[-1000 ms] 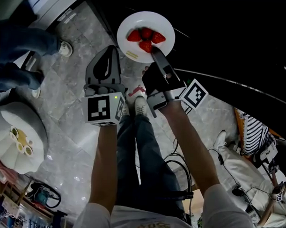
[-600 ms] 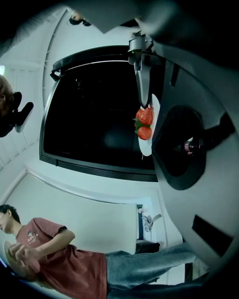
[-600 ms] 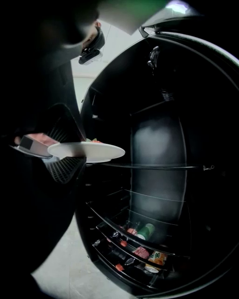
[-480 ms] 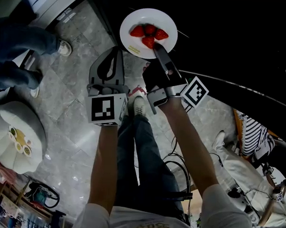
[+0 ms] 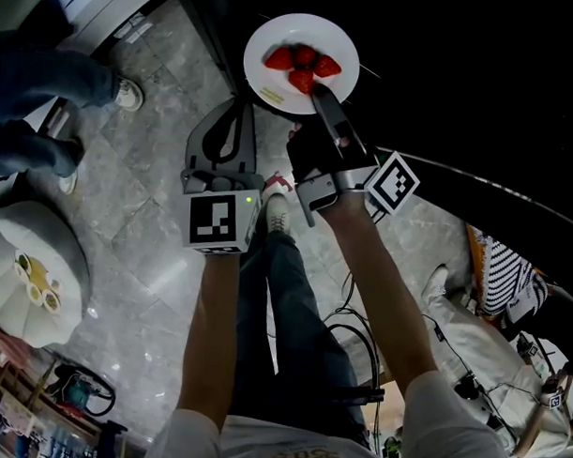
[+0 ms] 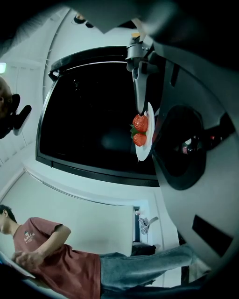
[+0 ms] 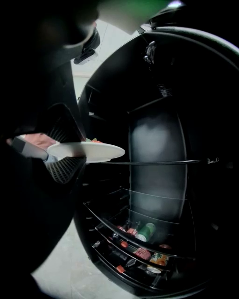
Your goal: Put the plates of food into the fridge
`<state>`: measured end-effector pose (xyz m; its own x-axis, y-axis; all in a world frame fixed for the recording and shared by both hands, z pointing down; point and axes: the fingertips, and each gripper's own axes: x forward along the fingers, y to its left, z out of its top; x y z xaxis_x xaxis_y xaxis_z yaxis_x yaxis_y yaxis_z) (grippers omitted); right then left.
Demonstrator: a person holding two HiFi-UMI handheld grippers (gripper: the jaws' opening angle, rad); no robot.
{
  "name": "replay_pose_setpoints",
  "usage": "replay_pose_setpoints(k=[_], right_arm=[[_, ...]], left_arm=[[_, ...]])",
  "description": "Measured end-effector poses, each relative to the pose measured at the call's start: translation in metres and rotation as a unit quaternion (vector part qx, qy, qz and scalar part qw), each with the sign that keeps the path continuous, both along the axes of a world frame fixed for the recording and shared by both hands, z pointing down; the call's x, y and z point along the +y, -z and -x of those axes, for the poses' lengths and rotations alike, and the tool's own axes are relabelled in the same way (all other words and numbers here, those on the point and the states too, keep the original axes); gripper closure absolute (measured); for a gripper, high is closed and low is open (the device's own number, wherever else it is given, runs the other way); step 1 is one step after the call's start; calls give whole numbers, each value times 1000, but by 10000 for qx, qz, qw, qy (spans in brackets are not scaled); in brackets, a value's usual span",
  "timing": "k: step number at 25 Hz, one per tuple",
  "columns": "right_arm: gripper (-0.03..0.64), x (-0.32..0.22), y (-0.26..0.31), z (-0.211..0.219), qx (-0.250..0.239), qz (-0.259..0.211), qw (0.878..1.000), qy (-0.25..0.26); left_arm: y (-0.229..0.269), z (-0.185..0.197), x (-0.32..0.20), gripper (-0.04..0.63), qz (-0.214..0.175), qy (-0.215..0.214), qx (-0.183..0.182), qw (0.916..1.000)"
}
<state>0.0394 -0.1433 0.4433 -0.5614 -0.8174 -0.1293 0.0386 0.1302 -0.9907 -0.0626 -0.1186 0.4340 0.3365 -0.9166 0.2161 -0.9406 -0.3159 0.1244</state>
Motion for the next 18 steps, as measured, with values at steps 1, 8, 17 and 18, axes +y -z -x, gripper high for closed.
replay_pose_setpoints(k=[1, 8, 17, 18], right_arm=[[545, 0, 0, 0, 0, -4, 10000, -3], [545, -23, -1, 3, -38, 47, 10000, -33], [545, -28, -4, 0, -171, 81, 9997, -173], [545, -28, -3, 0, -175, 80, 9997, -177]], left_arm=[[0, -1, 0, 589, 10, -3, 6, 10000], [0, -5, -20, 589, 3, -9, 112, 9999], [-2, -13, -19, 589, -10, -159, 76, 9998], [-1, -14, -20, 589, -16, -176, 76, 9998]])
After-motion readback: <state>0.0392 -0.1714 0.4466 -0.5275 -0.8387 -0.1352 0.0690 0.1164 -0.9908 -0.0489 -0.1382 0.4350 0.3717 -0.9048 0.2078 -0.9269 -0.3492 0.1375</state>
